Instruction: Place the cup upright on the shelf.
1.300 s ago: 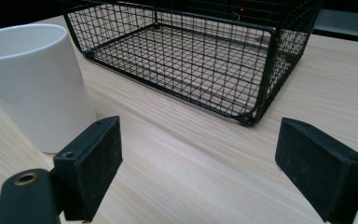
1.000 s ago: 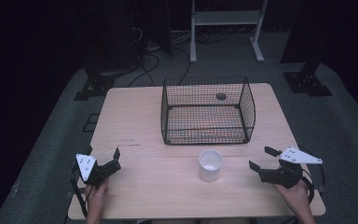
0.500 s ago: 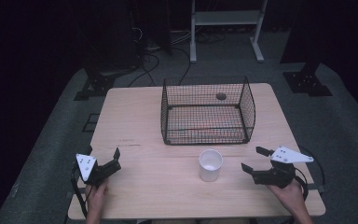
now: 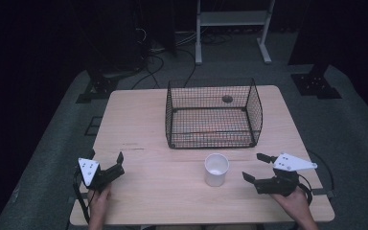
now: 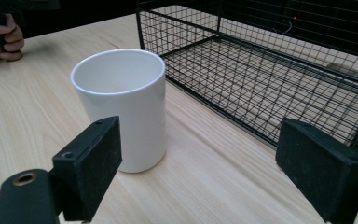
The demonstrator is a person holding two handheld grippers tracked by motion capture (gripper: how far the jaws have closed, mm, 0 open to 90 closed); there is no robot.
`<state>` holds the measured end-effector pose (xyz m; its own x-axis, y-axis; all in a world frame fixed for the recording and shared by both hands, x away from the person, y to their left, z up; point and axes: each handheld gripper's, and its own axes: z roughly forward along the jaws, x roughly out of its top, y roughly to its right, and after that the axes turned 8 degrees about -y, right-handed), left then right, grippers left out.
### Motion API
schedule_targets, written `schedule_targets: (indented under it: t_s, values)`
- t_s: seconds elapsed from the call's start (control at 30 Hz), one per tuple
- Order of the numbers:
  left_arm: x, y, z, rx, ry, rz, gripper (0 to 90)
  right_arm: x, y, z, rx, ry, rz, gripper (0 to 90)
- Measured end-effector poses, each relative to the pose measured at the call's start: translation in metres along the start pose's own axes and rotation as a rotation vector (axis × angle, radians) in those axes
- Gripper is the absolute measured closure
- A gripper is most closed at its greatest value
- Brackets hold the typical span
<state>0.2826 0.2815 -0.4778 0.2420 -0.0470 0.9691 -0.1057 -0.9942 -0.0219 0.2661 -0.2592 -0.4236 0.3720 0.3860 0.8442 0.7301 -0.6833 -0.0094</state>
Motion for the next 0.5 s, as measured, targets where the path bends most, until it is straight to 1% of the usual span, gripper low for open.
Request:
schedule_targets:
  t_s: [0.27,0.5]
  values:
    - [0.000,0.000,0.000,-0.001,0.000,0.000,0.0,0.002,-0.008,0.003,0.022,-0.005,-0.023,13.3]
    - [0.000,0.000,0.000,-0.003,0.002,0.002,0.0,0.006,-0.018,0.006,0.055,-0.017,-0.048,12.6]
